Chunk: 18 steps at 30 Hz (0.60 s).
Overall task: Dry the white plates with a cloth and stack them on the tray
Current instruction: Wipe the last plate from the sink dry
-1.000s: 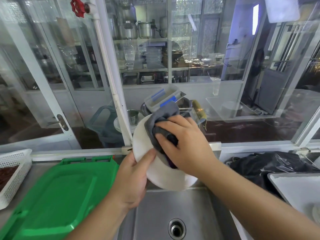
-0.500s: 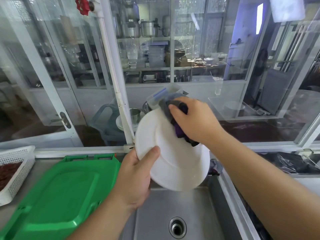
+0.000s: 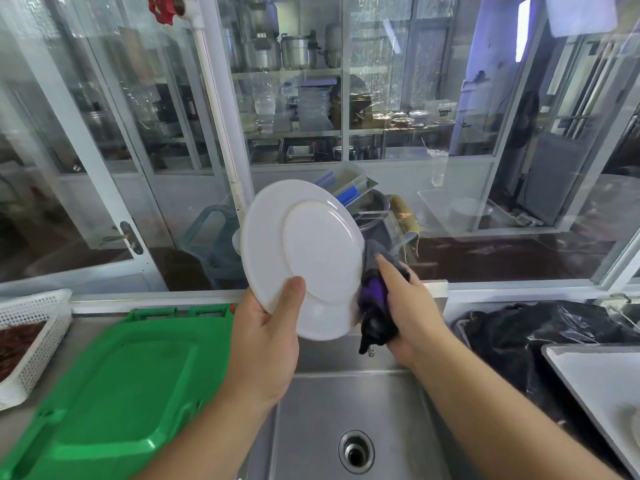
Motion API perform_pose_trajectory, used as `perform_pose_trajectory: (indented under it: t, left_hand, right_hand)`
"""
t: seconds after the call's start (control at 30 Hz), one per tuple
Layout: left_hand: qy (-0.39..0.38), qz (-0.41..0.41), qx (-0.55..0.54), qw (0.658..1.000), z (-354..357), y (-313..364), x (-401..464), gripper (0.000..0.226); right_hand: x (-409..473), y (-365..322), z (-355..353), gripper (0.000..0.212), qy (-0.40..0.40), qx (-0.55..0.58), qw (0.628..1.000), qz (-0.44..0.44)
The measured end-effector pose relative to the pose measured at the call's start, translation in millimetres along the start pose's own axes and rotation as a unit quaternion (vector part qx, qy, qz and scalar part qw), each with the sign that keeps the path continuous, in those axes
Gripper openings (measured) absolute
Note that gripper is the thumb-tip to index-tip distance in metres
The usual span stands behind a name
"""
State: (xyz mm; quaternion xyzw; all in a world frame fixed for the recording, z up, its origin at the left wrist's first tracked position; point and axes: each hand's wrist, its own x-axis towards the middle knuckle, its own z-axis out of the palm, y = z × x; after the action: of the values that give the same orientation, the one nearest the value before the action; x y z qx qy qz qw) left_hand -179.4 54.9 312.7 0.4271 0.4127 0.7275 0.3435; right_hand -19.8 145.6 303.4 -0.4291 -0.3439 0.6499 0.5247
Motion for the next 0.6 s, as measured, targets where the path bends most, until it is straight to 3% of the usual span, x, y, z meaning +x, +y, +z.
perform_pose_trajectory:
  t: [0.07, 0.17, 0.3, 0.4, 0.5, 0.6]
  left_hand:
    - [-0.006, -0.02, -0.003, 1.0, -0.5, -6.1, -4.2, 0.039]
    - [-0.051, -0.08, -0.027, 0.995, -3.1, -8.3, -8.7, 0.046]
    - [-0.085, -0.209, -0.107, 0.968, -12.1, 6.2, 1.7, 0.053]
    - [-0.091, -0.275, -0.085, 0.953, -18.6, 17.5, 11.8, 0.045]
    - [-0.062, -0.29, -0.07, 0.952, -20.2, 16.8, 13.5, 0.039]
    - [-0.025, -0.26, -0.069, 0.963, -13.5, 4.7, 10.3, 0.047]
  right_hand:
    - [2.3, 6.3, -2.5, 0.018, -0.004, 0.087, 0.993, 0.079]
    - [6.4, 6.3, -4.9, 0.038, 0.007, 0.1, 0.992, 0.079]
    - [12.7, -6.4, -12.8, 0.025, 0.032, 0.023, 0.999, 0.02]
    - [17.7, -16.5, -22.4, 0.014, 0.0, -0.049, 0.998, -0.035]
    - [18.5, -20.6, -24.5, 0.013, -0.011, -0.103, 0.991, -0.089]
    - [17.0, -11.9, -20.2, 0.006, 0.038, -0.095, 0.991, -0.084]
